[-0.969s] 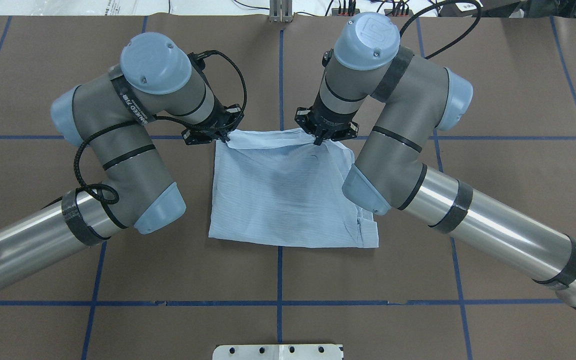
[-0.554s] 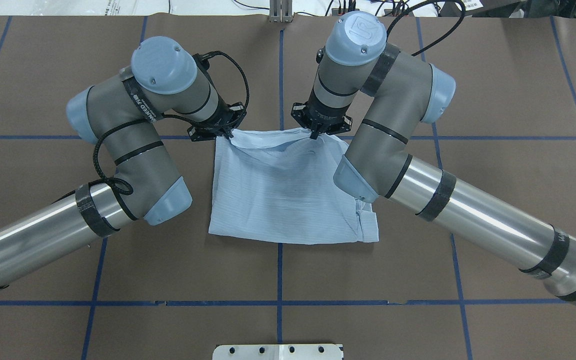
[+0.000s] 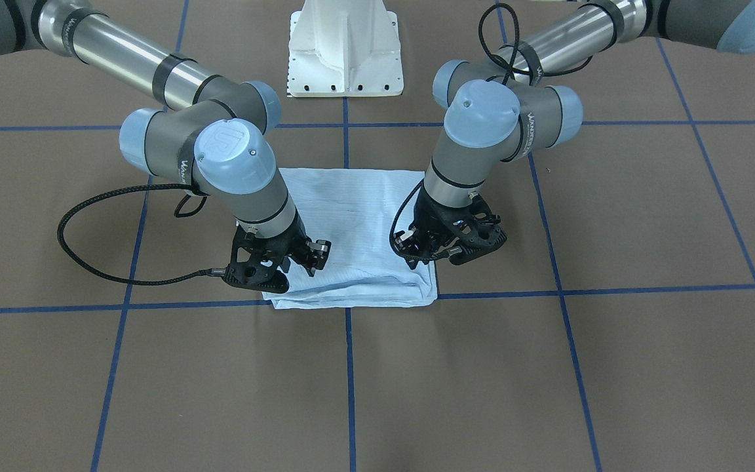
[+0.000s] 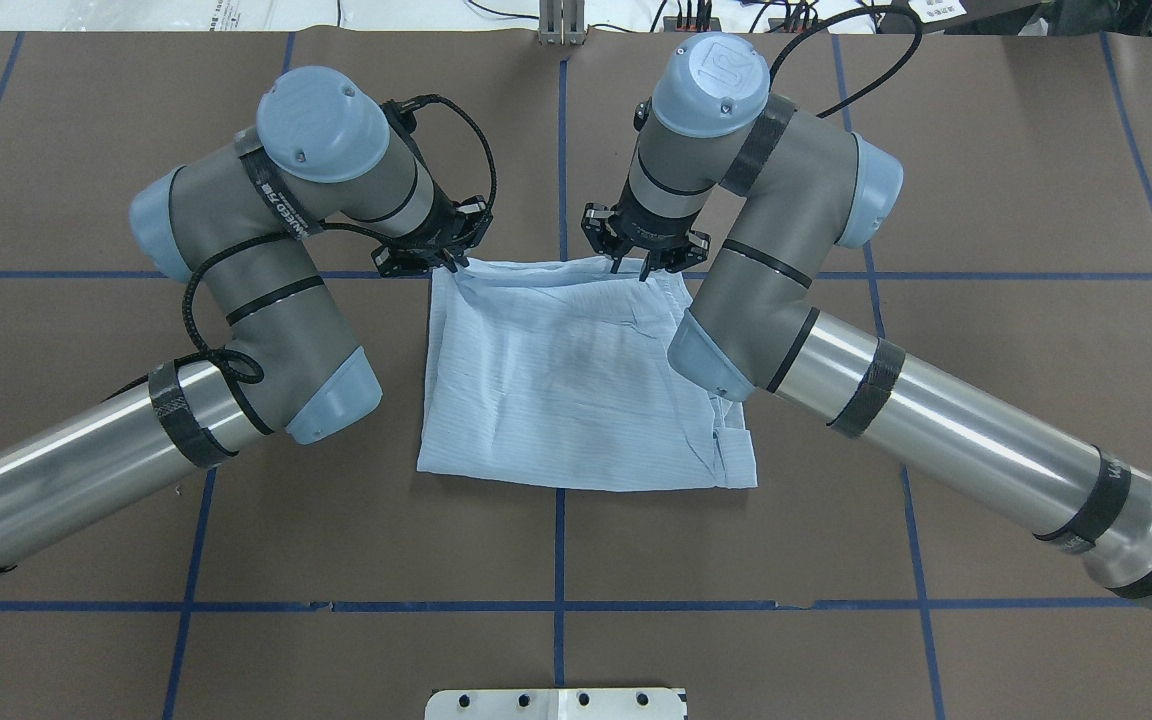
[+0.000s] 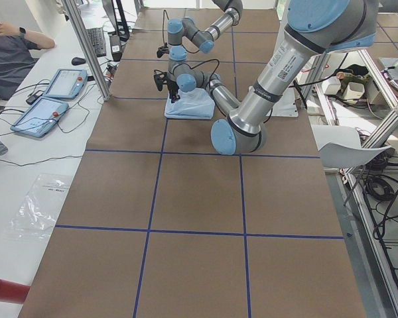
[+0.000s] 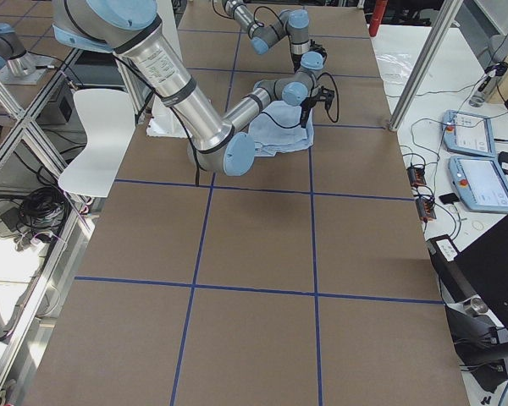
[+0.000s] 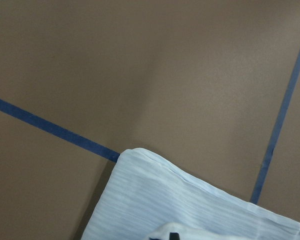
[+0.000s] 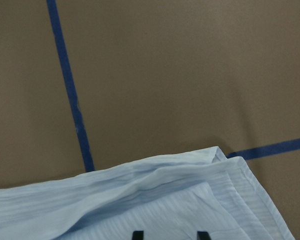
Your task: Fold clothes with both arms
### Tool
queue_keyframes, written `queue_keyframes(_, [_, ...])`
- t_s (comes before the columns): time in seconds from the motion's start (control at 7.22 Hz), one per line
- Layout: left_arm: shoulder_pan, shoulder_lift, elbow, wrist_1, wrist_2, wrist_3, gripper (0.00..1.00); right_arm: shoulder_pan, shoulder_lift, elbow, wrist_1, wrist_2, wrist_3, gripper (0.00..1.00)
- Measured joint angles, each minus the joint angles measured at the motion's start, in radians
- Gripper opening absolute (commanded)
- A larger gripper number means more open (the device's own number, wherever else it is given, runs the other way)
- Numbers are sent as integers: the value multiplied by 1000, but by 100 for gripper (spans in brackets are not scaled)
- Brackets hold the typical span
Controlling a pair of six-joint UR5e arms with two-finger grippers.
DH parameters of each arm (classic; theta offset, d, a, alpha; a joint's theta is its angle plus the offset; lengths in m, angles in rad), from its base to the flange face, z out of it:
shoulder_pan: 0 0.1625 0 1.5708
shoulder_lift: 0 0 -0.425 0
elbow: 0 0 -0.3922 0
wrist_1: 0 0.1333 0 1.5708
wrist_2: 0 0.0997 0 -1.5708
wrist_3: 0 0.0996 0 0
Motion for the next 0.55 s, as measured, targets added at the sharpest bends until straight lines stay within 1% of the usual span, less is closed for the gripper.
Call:
queue_keyframes(0.14, [-15, 6, -3, 1, 0, 35, 100, 17, -3, -3, 2, 3, -54, 100])
queue_keyframes(0.28, [-33, 26, -14, 5, -1, 111, 100, 48, -12, -2, -1, 8, -113, 100])
queue_keyframes(0.42, [-58, 71, -50, 6, -1, 202, 100, 93, -39, 7, -4, 14, -194, 100])
queue_keyframes(0.55, [-90, 145, -123, 13, -6, 301, 100, 147, -95, 30, -5, 24, -318, 100])
